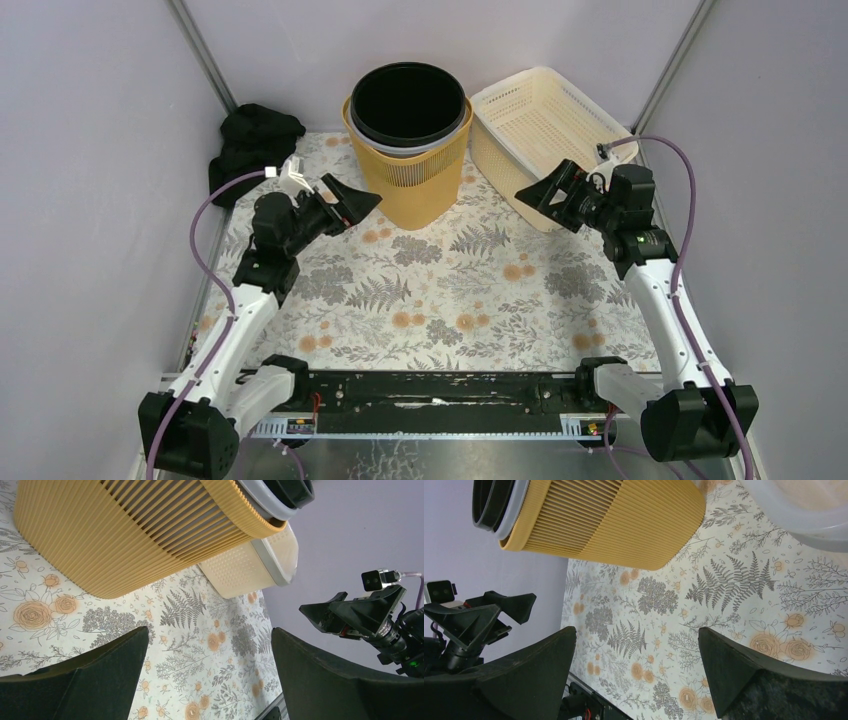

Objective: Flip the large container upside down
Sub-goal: Move the container to the center of the board.

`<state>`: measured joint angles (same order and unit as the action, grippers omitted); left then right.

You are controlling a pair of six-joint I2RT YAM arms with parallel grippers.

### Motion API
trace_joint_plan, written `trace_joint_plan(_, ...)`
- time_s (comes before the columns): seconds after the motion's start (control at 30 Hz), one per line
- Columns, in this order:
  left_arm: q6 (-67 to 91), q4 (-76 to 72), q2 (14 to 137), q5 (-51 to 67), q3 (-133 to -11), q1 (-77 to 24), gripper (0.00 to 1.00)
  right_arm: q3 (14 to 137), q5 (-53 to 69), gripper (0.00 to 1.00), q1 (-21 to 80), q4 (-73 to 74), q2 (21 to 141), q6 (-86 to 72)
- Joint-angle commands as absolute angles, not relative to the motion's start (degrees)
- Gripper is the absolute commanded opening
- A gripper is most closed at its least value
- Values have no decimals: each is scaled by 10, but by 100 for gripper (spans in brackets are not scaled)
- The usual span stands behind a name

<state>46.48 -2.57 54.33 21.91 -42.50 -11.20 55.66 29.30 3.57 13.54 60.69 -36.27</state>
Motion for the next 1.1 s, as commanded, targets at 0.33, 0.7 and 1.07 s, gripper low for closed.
trace_joint_plan(0.33,436,1,555,248,-473,-113,100,625,284,99,34,134,618,-332)
trace_joint_plan(0.7,427,-10,562,253,-449,-113,100,741,218,90,51,193,719,-222)
trace_joint_plan(1.07,434,-13,588,253,-438,-114,100,893,27,55,95,297,872,-139)
